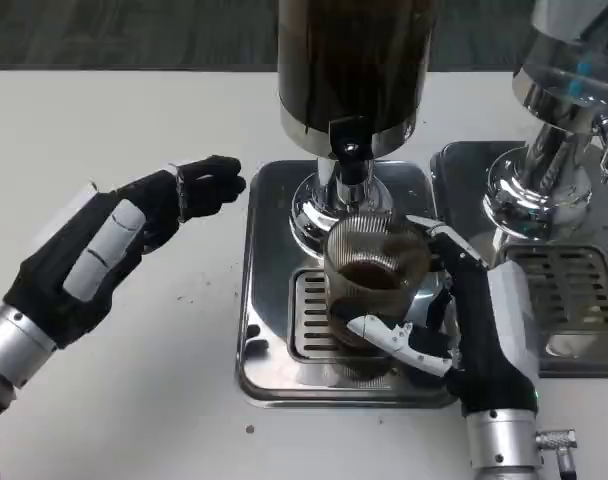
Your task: Grasp the cup under the faucet to collect the drink, then remove the cup.
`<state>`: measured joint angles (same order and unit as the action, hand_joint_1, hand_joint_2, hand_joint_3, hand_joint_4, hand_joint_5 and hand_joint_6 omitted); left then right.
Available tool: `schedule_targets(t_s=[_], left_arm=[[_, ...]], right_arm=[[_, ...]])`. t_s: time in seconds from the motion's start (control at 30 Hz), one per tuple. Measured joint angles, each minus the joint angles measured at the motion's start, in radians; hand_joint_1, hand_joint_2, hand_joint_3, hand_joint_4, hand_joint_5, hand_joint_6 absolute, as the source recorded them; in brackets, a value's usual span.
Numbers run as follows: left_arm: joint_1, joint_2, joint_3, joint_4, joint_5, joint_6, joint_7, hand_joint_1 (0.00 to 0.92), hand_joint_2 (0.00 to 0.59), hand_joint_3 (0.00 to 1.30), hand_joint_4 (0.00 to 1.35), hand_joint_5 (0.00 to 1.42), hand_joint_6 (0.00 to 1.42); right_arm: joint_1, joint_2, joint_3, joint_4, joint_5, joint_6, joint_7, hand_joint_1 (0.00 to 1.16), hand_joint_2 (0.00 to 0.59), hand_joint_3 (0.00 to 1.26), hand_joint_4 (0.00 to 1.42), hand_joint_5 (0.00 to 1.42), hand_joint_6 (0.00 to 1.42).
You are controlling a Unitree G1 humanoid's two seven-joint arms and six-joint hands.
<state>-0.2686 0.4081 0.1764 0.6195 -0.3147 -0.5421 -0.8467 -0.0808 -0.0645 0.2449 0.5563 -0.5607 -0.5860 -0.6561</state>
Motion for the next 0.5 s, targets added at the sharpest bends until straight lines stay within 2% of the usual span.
schedule_targets(t_s=[0.2,0.5], left_arm=[[-0.001,-0.007,-0.002,0.013,0.013,-0.025,0.0,0.0,0.186,0.27,0.24,0.19,0.16],[0.0,-0.014,-0.01,0.024,0.055,-0.084,0.009,0.0,0.187,0.27,0.24,0.19,0.16]], right_arm=[[0.069,-0.022,-0.018,-0.097,-0.004,-0.004,-0.016,0.77,0.206,0.62,0.74,0.88,1.23],[0.175,-0.035,-0.046,-0.223,-0.001,-0.005,-0.008,0.8,0.189,0.63,0.74,0.9,1.26]])
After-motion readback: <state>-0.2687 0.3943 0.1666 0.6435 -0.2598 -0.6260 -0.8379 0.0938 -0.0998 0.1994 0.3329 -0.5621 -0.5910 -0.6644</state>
